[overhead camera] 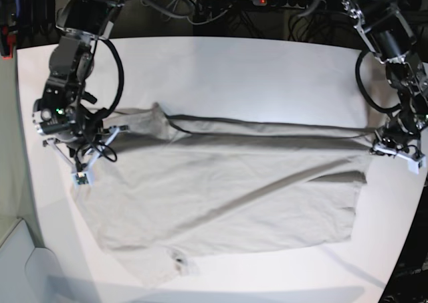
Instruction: Layout the t-shirt on the table in an organized manner, then fold the t-shirt properly
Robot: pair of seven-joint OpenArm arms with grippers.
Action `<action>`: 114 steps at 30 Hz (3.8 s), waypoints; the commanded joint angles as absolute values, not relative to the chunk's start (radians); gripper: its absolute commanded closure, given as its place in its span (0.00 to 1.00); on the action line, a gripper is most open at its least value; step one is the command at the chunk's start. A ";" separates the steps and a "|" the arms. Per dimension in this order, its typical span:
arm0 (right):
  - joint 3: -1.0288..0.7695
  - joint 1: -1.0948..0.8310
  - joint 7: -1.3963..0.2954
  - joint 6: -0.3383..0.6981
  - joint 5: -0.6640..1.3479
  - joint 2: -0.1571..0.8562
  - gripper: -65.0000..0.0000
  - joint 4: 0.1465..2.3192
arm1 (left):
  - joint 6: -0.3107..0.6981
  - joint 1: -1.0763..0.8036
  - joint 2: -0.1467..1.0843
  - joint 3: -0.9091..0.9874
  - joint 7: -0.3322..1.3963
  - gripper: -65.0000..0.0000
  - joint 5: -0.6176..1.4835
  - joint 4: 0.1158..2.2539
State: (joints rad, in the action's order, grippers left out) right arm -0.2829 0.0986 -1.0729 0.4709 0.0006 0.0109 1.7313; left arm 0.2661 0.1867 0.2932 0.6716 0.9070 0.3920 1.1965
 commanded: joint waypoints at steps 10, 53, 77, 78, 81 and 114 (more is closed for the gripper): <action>-0.285 0.093 -1.053 0.475 0.005 0.016 1.00 1.748 | 0.262 0.211 0.314 0.673 0.875 0.40 0.397 1.213; -0.294 0.024 -1.055 0.473 0.004 0.050 0.52 1.865 | 0.375 0.067 0.338 0.671 0.831 0.36 0.395 1.287; -0.294 -0.005 -1.055 0.473 0.004 0.047 0.52 1.885 | 0.375 0.102 0.352 0.622 0.746 0.36 0.312 1.182; -0.294 -0.005 -1.055 0.473 0.004 0.047 0.52 1.885 | 0.375 0.113 0.352 0.622 0.746 0.36 0.312 1.176; -0.294 -0.005 -1.055 0.473 0.004 0.048 0.52 1.885 | 0.375 0.130 0.352 0.622 0.746 0.36 0.312 1.159; -0.294 -0.004 -1.055 0.473 0.004 0.050 0.52 1.885 | 0.377 0.179 0.348 0.524 0.673 0.81 0.311 1.076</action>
